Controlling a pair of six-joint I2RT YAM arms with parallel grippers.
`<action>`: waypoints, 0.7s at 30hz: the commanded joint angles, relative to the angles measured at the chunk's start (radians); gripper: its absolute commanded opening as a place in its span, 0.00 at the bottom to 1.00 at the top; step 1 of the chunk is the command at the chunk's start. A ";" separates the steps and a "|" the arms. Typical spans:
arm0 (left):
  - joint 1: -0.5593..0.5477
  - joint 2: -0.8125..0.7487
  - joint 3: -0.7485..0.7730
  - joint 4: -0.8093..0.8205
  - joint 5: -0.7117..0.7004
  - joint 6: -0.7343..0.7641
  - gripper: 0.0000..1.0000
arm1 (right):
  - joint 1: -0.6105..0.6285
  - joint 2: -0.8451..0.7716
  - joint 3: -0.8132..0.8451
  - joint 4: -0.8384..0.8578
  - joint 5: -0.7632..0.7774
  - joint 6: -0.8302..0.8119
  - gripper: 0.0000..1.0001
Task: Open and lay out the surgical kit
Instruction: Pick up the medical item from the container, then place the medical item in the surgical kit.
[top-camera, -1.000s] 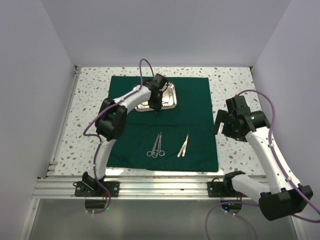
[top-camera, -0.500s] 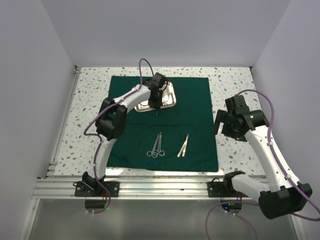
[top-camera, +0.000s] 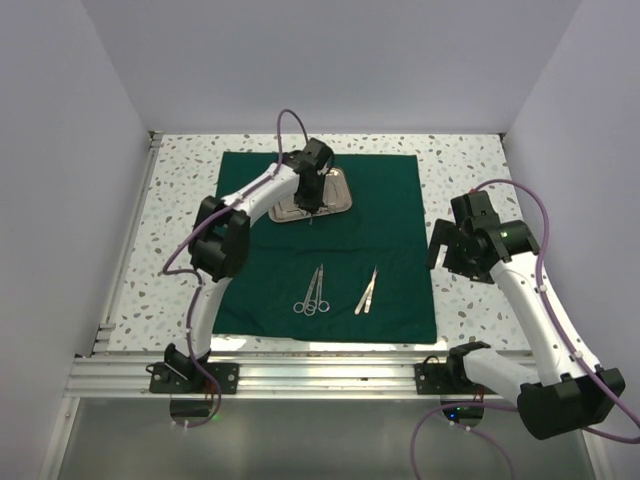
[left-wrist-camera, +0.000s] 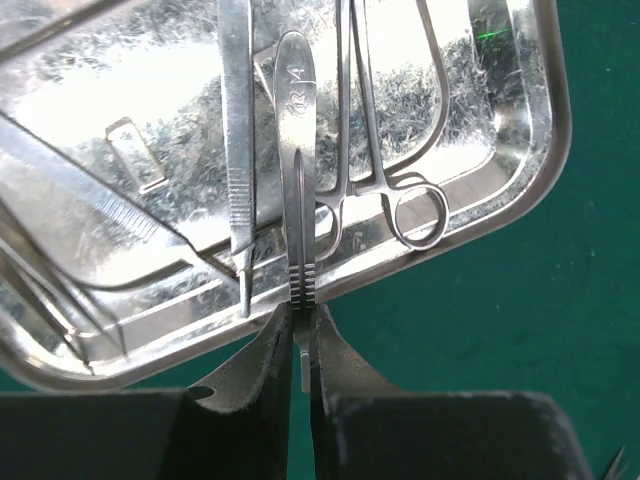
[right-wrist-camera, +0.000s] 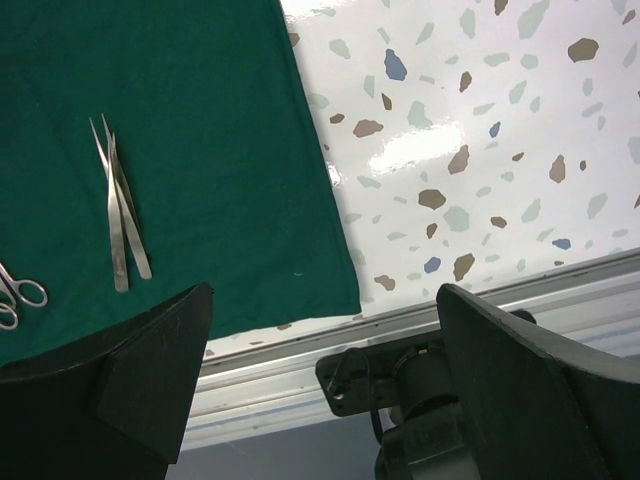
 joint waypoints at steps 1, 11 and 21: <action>0.011 -0.116 0.053 -0.068 -0.025 0.041 0.00 | 0.000 -0.023 0.013 0.013 -0.003 0.014 0.99; -0.004 -0.462 -0.348 -0.029 -0.045 0.004 0.00 | 0.001 -0.043 -0.011 0.022 -0.020 0.021 0.98; -0.030 -0.877 -0.957 0.081 -0.082 -0.106 0.00 | 0.001 -0.049 -0.051 0.040 -0.042 0.014 0.99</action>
